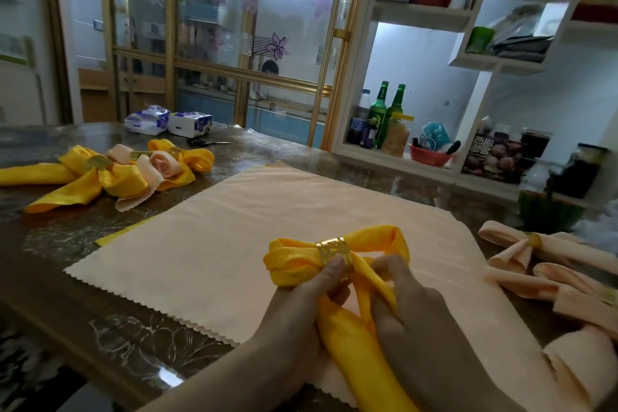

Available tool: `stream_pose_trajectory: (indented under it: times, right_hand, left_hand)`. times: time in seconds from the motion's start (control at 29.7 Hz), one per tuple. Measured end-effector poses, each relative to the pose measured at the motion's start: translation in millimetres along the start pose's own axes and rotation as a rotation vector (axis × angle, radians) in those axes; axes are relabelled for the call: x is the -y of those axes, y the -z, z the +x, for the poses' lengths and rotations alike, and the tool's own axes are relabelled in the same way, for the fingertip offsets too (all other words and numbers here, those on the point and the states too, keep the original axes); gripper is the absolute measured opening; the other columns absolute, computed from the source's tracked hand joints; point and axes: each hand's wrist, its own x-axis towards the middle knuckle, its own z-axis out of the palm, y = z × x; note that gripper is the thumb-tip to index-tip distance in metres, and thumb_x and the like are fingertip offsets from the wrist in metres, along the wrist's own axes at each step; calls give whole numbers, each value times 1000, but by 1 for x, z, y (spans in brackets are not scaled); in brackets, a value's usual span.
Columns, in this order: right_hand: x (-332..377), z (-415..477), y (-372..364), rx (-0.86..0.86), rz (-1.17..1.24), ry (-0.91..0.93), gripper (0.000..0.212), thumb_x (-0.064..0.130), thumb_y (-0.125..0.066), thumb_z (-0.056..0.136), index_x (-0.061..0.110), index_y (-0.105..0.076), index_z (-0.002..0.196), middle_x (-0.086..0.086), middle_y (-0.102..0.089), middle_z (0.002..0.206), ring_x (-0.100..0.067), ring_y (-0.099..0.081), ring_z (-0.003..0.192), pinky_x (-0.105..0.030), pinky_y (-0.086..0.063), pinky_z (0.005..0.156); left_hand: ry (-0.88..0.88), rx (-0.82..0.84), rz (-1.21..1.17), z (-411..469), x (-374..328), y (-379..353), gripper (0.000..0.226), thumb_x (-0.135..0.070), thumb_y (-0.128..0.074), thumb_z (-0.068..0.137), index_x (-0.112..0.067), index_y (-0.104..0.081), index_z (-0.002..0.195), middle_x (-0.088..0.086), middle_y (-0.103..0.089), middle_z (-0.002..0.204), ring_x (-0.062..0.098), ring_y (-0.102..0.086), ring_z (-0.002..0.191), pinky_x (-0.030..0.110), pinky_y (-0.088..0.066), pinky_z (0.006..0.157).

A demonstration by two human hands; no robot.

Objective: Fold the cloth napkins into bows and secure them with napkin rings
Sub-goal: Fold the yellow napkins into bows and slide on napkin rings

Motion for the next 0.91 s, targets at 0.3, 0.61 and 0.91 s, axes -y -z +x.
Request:
stream_pose_trajectory:
  times: [0.3, 0.61, 0.91]
  right_hand:
    - [27, 2, 0, 281, 168, -172, 44, 55, -12, 71, 27, -46, 78, 9, -50, 84, -10, -53, 83, -31, -46, 84]
    - [12, 11, -1, 202, 565, -332, 79, 79, -55, 65, 1, -62, 80, 3, -53, 59, -5, -52, 56, -25, -40, 58]
    - [5, 9, -5, 64, 420, -179, 11, 28, -64, 81, 18, -60, 79, 7, -56, 64, 3, -53, 60, -16, -42, 54]
  left_hand:
    - [58, 23, 277, -9, -9, -3, 27, -30, -60, 86, -12, -68, 104, 10, -73, 96, 26, -69, 93, 45, -53, 88]
    - [114, 99, 237, -5, -19, -13, 24, -11, -52, 88, -3, -63, 108, 18, -71, 98, 19, -68, 68, 21, -53, 54]
    - [68, 188, 224, -15, -12, -10, 62, -51, -67, 73, -15, -57, 123, 11, -67, 115, 30, -64, 106, 49, -48, 96]
